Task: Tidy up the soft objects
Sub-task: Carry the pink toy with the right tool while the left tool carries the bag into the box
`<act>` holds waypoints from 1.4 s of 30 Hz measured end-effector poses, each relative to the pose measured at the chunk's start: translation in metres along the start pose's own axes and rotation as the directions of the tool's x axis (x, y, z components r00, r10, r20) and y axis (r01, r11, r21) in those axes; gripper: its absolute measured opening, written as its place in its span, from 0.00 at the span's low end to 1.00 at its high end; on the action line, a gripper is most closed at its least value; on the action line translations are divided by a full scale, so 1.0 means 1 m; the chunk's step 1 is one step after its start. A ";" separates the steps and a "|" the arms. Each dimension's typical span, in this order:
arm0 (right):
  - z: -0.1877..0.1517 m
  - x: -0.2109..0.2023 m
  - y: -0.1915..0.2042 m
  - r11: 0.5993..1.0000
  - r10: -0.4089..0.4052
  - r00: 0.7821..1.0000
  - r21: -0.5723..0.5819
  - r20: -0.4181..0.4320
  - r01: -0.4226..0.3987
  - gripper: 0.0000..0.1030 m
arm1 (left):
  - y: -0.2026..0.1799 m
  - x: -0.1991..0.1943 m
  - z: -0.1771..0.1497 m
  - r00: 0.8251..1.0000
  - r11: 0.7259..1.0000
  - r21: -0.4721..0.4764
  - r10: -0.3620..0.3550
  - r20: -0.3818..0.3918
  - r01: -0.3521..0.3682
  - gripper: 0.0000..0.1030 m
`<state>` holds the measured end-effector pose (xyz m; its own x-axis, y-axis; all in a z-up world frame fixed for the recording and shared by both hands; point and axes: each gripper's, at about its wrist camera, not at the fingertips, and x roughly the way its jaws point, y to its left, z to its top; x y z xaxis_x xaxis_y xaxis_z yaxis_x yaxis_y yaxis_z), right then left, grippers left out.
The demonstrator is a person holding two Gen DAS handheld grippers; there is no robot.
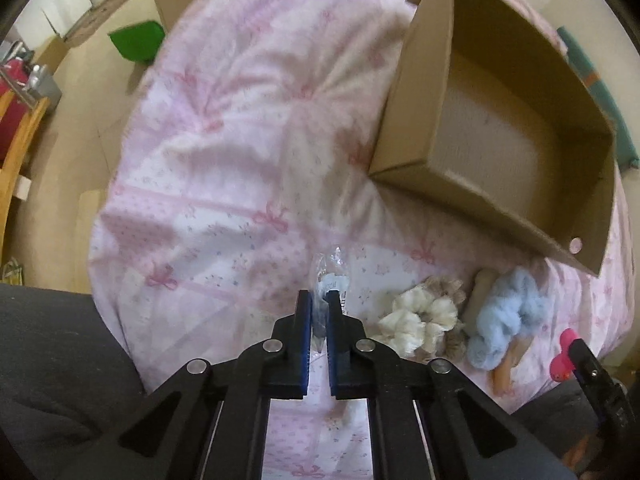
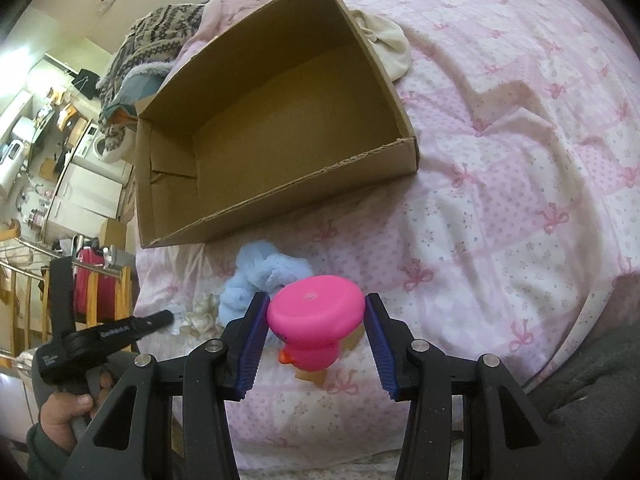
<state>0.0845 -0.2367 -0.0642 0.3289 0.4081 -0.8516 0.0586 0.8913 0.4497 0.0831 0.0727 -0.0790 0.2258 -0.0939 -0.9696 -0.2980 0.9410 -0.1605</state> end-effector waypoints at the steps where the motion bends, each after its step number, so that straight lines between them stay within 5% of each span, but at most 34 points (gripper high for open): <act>1: 0.000 -0.001 0.001 1.000 0.002 1.000 -0.003 0.003 -0.002 0.49 | -0.002 -0.004 -0.001 1.000 1.000 0.011 0.002 0.018 -0.002 0.06; 14: 0.004 -0.028 0.019 0.997 0.003 0.998 -0.081 0.059 0.002 0.49 | -0.045 -0.055 -0.008 0.983 0.992 0.119 -0.050 0.174 0.029 0.05; 26: 0.063 -0.056 0.051 0.985 0.038 0.986 -0.174 0.162 -0.010 0.49 | -0.088 -0.092 0.046 0.957 0.977 0.202 -0.114 0.268 0.060 0.05; 42: 0.101 0.007 0.041 0.983 0.014 0.988 -0.183 0.157 0.015 0.49 | -0.138 -0.037 0.082 0.957 0.947 0.322 -0.108 0.270 0.015 0.05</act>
<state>0.1845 -0.2175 -0.0244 0.4735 0.3847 -0.7923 -0.1098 0.9183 0.3803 0.1920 -0.0272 -0.0061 0.4988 -0.1030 -0.8606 0.0198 0.9940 -0.1076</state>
